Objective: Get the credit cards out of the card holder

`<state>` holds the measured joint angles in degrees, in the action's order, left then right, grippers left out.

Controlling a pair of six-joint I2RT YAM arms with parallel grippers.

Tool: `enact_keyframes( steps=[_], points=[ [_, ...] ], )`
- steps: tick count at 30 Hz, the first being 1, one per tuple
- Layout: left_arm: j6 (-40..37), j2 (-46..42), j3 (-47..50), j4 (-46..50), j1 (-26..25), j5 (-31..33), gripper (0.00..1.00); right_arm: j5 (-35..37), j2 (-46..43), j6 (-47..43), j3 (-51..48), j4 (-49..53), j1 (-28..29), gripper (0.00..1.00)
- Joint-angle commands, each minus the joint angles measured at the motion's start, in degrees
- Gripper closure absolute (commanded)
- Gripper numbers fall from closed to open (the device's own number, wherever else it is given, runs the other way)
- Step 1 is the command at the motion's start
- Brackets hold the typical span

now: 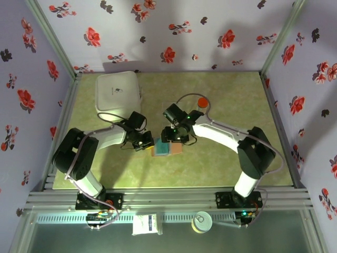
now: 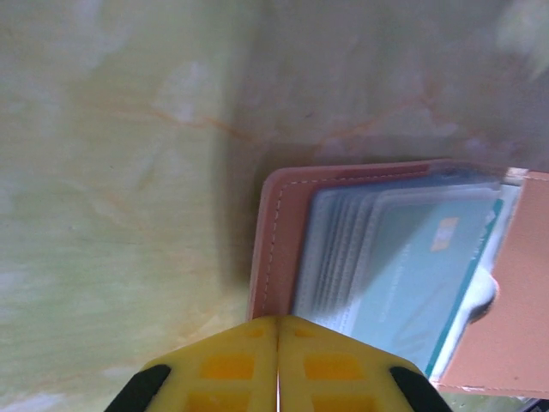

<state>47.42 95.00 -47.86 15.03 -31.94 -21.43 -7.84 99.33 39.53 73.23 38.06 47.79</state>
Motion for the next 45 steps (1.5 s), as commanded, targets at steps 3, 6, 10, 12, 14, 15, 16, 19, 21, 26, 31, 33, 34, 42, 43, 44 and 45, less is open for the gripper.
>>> enact_keyframes(
  steps=[3,6,10,12,14,15,16,19,21,26,31,33,34,42,43,44,45],
  points=[
    [-1.9,1.6,-0.7,0.0,0.4,0.5,0.93,7.4,4.1,-0.1,3.4,6.8,0.1,0.33],
    [-2.0,2.1,-0.7,0.0,0.4,0.7,0.93,10.9,5.4,0.0,3.2,8.7,0.0,0.17],
    [-2.2,2.4,-0.7,0.0,0.4,0.8,0.93,14.2,7.1,0.0,3.0,10.8,-0.1,0.08],
    [-2.2,2.4,-0.7,0.0,0.4,0.8,0.93,15.5,7.7,0.0,2.7,11.2,0.0,0.07],
    [-2.3,2.6,-0.6,0.0,0.4,0.8,0.93,16.6,8.4,0.2,2.6,11.7,0.0,0.06],
    [-2.3,2.6,-0.6,-0.1,0.4,0.8,0.93,16.6,8.9,0.2,2.4,11.4,-0.1,0.06],
    [-2.3,2.6,-0.6,0.0,0.4,0.8,0.93,16.4,9.3,0.1,2.2,10.9,-0.1,0.06],
    [-2.4,2.7,-0.6,0.0,0.4,0.8,0.93,15.4,10.4,0.1,1.6,9.9,-0.2,0.05],
    [-2.3,2.7,-0.7,0.0,0.4,0.8,0.93,15.2,11.0,0.1,1.2,9.3,-0.3,0.05],
    [-2.5,3.3,-1.2,0.1,0.5,0.8,0.93,12.4,11.3,0.5,-1.8,5.5,-1.0,0.05],
    [-2.9,3.2,-1.4,0.5,0.6,0.8,0.93,8.6,11.3,1.2,-5.6,0.9,-2.3,0.05],
    [-3.0,3.2,-1.1,0.5,0.7,0.8,0.93,7.9,11.4,1.5,-6.5,-0.2,-2.6,0.05],
    [-3.0,3.2,-1.0,0.5,0.8,0.8,0.93,7.9,11.4,1.5,-6.7,-0.2,-2.6,0.06],
    [-2.9,-0.3,-1.3,1.4,1.2,0.9,0.92,9.3,6.5,1.2,-4.3,3.0,-2.6,0.10],
    [-2.9,-1.0,-1.4,1.7,1.3,0.9,0.92,9.2,5.5,1.1,-3.9,3.3,-2.6,0.11],
    [-2.9,-1.7,-1.7,2.0,1.5,1.0,0.92,8.8,4.7,1.1,-3.6,3.4,-2.5,0.11],
    [-2.9,-2.3,-2.0,2.3,1.5,1.0,0.92,8.6,3.9,1.1,-3.3,3.4,-2.5,0.12]
  ],
)
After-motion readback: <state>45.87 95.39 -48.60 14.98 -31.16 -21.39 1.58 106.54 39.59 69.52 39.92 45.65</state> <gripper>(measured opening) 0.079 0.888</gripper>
